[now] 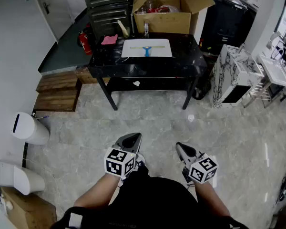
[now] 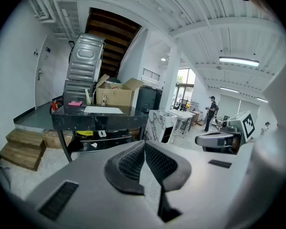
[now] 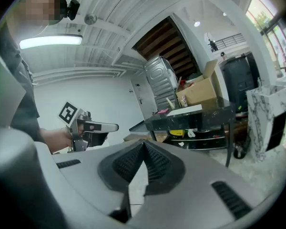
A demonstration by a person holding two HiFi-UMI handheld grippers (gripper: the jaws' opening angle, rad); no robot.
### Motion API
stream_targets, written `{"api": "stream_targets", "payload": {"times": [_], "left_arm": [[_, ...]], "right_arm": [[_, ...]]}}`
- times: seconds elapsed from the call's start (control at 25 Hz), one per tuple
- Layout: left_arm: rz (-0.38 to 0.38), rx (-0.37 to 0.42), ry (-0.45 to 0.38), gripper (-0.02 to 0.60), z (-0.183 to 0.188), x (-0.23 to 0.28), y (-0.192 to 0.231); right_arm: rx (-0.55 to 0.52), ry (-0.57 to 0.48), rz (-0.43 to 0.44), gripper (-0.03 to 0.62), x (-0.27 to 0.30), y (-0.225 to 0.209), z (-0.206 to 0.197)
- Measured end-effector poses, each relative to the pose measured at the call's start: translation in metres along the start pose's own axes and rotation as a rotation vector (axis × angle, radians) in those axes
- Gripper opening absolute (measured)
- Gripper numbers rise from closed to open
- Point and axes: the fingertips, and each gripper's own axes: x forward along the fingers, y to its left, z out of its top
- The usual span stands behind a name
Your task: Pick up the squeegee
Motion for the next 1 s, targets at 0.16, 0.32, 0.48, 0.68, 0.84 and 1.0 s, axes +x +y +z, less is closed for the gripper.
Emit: {"api": "stream_targets", "payload": {"times": [0.16, 0.32, 0.48, 0.68, 0.84, 1.0], "left_arm": [[0.0, -0.003, -0.005, 0.017, 0.005, 0.007, 0.007], [-0.006, -0.004, -0.005, 0.017, 0.01, 0.015, 0.013], [-0.009, -0.008, -0.001, 0.017, 0.012, 0.022, 0.022], [-0.009, -0.018, 0.012, 0.017, 0.017, 0.033, 0.037], [-0.008, -0.027, 0.017, 0.017, 0.024, 0.046, 0.049], [-0.015, -0.031, 0.005, 0.017, 0.035, 0.061, 0.066]], "right_arm": [[-0.006, -0.003, 0.004, 0.008, 0.008, -0.004, 0.006], [-0.004, 0.004, 0.003, 0.008, 0.017, -0.009, 0.011], [0.0, 0.01, 0.004, 0.008, 0.027, -0.013, 0.013], [-0.007, 0.013, 0.007, 0.008, 0.044, -0.019, 0.023], [-0.006, 0.02, 0.018, 0.008, 0.061, -0.024, 0.033], [-0.015, 0.029, 0.02, 0.008, 0.082, -0.033, 0.043]]}}
